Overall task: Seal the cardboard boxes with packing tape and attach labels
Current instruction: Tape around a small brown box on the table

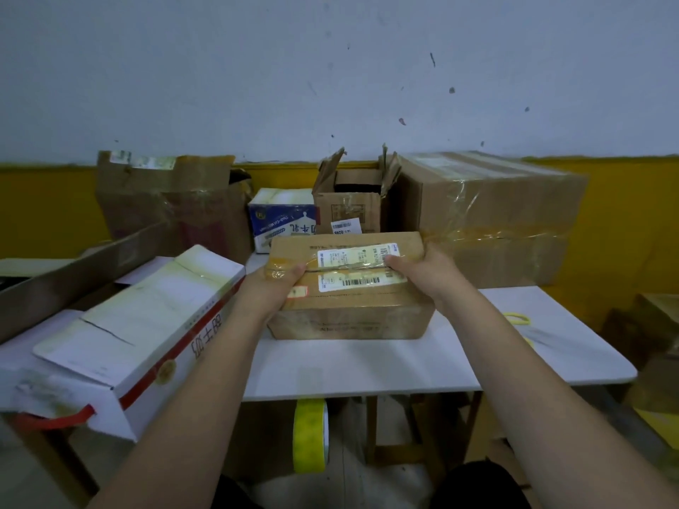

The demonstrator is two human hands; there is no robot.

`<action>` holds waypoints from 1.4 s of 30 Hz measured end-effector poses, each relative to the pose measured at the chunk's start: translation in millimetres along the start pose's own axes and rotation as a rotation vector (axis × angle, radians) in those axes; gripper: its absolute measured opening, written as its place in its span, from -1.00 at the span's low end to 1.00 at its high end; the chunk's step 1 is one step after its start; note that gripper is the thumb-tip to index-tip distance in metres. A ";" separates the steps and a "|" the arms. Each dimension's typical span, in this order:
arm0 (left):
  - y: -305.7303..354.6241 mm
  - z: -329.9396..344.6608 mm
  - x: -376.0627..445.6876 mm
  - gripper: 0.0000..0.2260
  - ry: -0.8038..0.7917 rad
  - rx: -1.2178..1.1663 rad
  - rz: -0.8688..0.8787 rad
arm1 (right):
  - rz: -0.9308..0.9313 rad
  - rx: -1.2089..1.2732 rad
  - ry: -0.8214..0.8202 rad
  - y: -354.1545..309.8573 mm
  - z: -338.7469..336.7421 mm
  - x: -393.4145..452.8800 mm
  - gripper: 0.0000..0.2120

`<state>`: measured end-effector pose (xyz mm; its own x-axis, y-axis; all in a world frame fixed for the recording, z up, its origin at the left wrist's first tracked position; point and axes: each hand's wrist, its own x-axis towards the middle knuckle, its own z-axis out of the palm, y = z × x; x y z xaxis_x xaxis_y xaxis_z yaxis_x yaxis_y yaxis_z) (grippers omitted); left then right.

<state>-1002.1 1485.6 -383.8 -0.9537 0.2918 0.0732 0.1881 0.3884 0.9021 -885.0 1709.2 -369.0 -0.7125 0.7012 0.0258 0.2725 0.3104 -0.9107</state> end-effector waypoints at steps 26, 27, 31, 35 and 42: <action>84.3 226.1 -41.9 -0.72 -0.420 -0.613 -0.068 | 0.138 0.191 0.510 110.6 -251.0 18.6 -0.46; 74.3 230.6 -37.4 -0.67 -0.432 -0.602 -0.063 | 0.146 0.193 0.514 116.6 -251.1 22.3 -0.46; 42.9 239.2 -24.9 -0.44 -0.540 -0.430 0.121 | 0.161 0.212 0.502 129.5 -244.2 31.5 -0.50; 29.1 240.2 -20.6 0.00 -0.711 -0.120 0.396 | 0.186 0.332 0.493 132.4 -243.2 37.7 -0.47; 30.0 272.1 -35.1 0.21 -0.336 0.261 0.411 | 0.167 0.317 0.483 132.6 -239.4 39.9 -0.56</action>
<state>-899.0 1724.8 -475.1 -0.6715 0.7082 0.2179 0.6189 0.3743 0.6906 -722.5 1932.0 -390.0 -0.2822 0.9593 -0.0113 0.0966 0.0167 -0.9952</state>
